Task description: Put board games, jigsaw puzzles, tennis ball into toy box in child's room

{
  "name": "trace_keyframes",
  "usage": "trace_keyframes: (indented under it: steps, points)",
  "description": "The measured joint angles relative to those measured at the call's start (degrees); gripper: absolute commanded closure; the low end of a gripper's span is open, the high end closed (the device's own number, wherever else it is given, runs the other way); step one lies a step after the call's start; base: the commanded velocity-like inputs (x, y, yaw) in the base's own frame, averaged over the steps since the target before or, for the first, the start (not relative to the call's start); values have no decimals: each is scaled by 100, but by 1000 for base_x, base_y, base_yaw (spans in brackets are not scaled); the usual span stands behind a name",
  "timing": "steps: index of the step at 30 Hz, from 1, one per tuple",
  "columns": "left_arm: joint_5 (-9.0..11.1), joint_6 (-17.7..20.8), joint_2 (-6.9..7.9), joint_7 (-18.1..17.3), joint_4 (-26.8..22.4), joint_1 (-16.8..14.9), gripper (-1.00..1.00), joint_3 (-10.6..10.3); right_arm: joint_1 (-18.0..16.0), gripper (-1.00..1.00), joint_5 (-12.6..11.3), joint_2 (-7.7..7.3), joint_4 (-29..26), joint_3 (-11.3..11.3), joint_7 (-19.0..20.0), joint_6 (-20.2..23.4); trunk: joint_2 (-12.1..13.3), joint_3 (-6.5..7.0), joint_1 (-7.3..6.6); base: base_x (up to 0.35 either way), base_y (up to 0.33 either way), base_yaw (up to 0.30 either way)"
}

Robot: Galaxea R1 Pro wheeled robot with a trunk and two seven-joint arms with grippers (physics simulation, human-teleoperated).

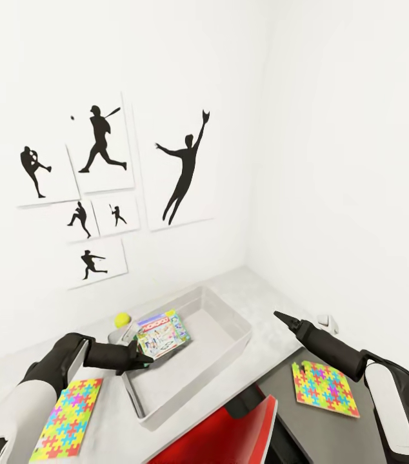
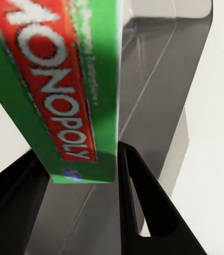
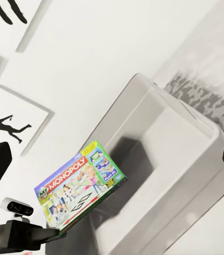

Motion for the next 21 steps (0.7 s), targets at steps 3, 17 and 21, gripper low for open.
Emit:
trace_keyframes:
  steps: [3, 17, 21]
  points:
    - [5, 8, 0, -5, -1, -1, 100, 4, 0, -100, 12, 0, 0, 0, 0, 0, 0, -28, 0, 0, 0, 0]
    - [73, 27, 35, -107, 68, -5, 100, 37, 0, -100, 44, 0, 5, 0, 0, 0, -2, -157, -1, 0, 0, 0]
    - [82, 25, 43, -281, 67, -2, 100, 39, 0, -100, 44, 0, 4, 0, 0, 0, -1, -194, 0, 0, 0, 0]
